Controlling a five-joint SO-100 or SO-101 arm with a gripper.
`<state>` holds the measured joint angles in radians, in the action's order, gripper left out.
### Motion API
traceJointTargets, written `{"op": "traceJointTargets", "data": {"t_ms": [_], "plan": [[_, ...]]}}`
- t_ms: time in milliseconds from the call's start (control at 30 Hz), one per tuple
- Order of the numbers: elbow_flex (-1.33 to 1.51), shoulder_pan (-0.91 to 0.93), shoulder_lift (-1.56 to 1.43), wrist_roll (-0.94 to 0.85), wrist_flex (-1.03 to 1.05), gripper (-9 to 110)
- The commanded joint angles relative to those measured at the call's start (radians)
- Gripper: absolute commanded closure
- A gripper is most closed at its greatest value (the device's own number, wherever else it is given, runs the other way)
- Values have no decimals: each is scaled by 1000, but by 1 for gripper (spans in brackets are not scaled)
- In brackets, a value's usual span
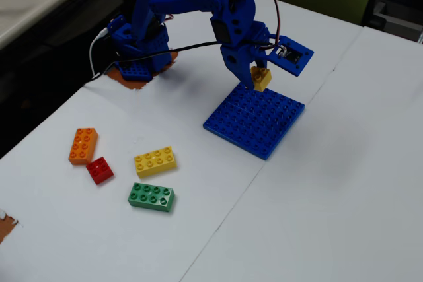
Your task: Pick up the 2x2 yellow block and go up the 8x8 blue block.
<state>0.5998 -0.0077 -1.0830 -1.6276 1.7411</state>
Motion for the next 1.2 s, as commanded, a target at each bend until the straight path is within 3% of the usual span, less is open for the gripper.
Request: {"op": "traceJointTargets", "data": {"t_ms": [0,1167], "plan": [[-9,9,-25,9,9,101],[40,21,-46,0,9,101]]}}
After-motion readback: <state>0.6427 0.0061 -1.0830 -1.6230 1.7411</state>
